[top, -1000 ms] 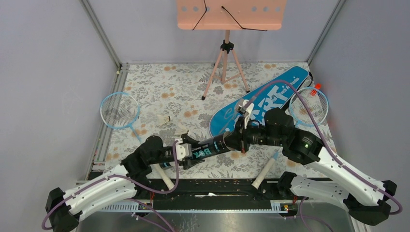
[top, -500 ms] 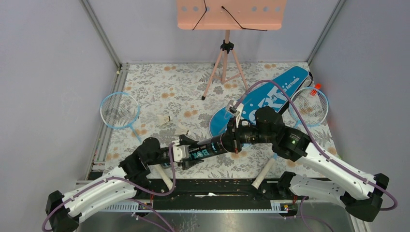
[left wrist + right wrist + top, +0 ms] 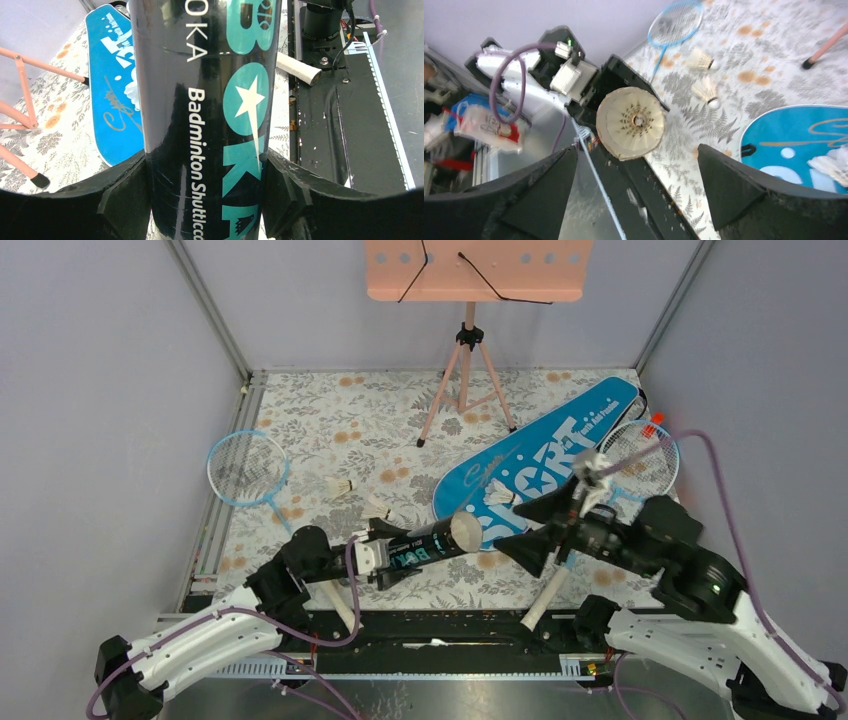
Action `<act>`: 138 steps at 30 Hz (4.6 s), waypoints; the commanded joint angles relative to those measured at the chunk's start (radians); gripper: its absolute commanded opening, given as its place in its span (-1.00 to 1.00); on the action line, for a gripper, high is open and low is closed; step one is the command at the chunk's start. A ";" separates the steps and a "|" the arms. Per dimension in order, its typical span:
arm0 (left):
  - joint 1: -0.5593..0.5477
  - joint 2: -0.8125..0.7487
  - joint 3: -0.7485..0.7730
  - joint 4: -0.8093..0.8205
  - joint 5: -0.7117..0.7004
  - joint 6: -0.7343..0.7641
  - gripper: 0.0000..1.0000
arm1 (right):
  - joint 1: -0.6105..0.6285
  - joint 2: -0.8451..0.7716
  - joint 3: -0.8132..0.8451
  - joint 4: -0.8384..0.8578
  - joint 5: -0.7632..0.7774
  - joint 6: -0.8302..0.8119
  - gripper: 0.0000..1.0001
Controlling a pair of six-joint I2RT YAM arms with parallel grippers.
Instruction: Pack up the badminton gear
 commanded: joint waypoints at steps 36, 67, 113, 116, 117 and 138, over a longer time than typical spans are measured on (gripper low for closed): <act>-0.004 -0.123 -0.057 0.211 -0.287 -0.092 -0.93 | -0.359 0.894 -0.032 -0.239 0.732 -0.268 0.00; -0.005 0.009 -0.008 0.165 -0.050 -0.039 -0.92 | -0.361 -0.020 -0.081 0.050 -0.310 0.151 -1.00; -0.004 -0.013 0.004 0.065 0.180 0.060 -0.91 | -0.358 0.157 0.065 -0.106 -0.604 0.103 -1.00; -0.004 0.000 0.007 0.076 0.164 0.051 -0.93 | -0.353 0.183 0.066 -0.116 -0.570 0.094 -0.98; -0.004 0.003 0.005 0.083 0.160 0.047 -0.93 | -0.349 0.194 0.067 -0.120 -0.552 0.092 -0.96; -0.004 -0.014 -0.015 0.148 0.115 0.006 -0.95 | -0.164 0.203 0.173 -0.282 -0.124 -0.073 0.99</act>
